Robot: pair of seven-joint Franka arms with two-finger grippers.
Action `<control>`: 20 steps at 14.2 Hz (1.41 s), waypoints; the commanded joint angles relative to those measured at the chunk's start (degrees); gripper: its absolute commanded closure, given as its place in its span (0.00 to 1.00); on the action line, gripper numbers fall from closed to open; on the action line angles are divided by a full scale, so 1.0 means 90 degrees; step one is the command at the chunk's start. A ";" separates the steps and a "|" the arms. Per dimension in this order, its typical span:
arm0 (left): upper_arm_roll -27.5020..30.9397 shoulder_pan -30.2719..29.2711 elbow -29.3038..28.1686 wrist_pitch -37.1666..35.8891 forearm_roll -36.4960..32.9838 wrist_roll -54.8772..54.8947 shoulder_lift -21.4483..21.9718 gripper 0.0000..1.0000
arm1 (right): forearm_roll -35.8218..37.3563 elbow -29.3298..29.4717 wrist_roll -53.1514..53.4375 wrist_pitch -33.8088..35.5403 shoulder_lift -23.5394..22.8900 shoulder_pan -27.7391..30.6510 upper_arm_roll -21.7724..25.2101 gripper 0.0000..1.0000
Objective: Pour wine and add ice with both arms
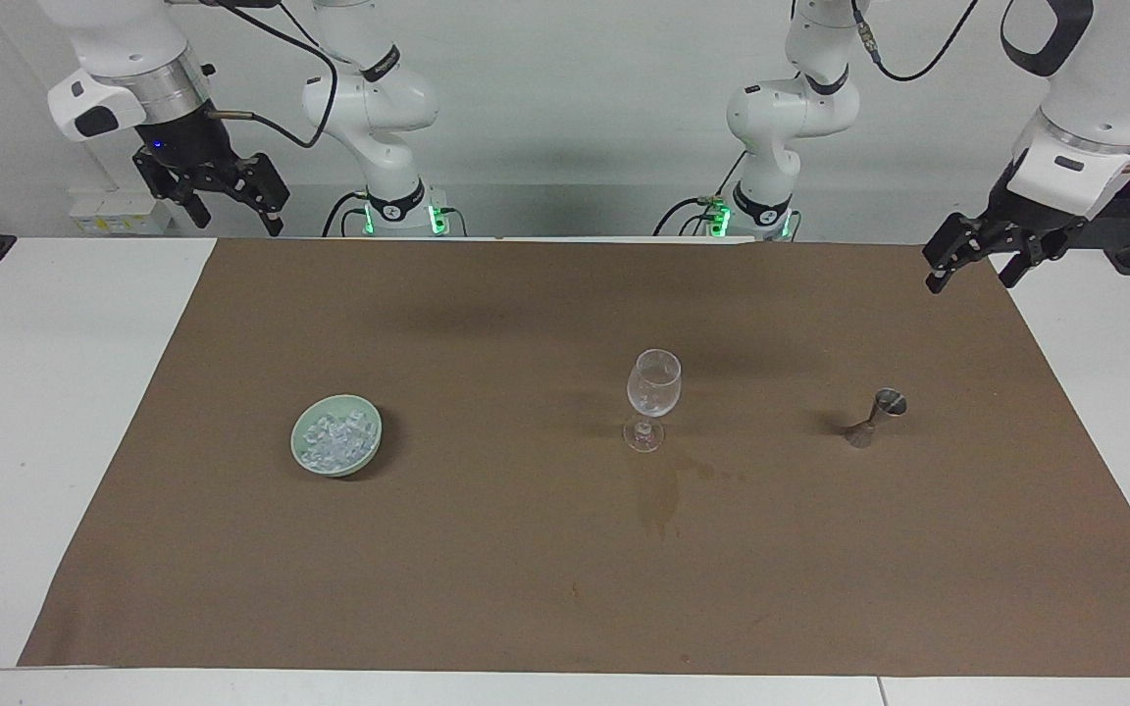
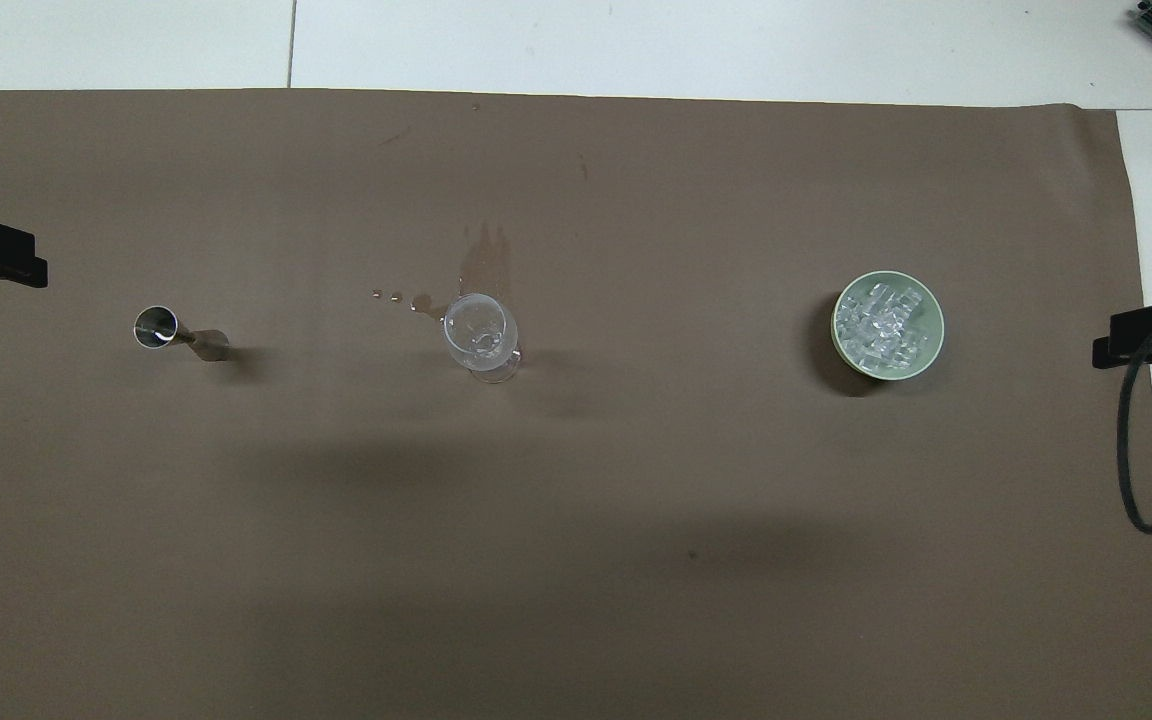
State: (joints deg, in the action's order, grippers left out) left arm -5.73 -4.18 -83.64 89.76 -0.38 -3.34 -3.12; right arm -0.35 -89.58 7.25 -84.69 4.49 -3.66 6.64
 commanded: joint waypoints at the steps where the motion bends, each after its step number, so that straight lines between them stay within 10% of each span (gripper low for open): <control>1: 0.0051 0.0015 0.0065 -0.0314 0.0062 0.0059 0.0054 0.00 | -0.0127 -0.0124 -0.0102 -0.0004 0.0117 0.0026 0.0014 0.00; 20: 0.0090 -0.0951 -0.0364 -0.0237 0.1290 0.4323 -0.0092 0.00 | -0.0137 -0.0124 -0.0102 -0.0004 0.0117 0.0026 0.0005 0.00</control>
State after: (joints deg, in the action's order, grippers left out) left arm -4.67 -11.45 -85.50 86.86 8.26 30.46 -3.68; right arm -0.35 -89.59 7.25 -84.69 4.49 -3.66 6.64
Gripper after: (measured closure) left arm 0.000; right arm 0.000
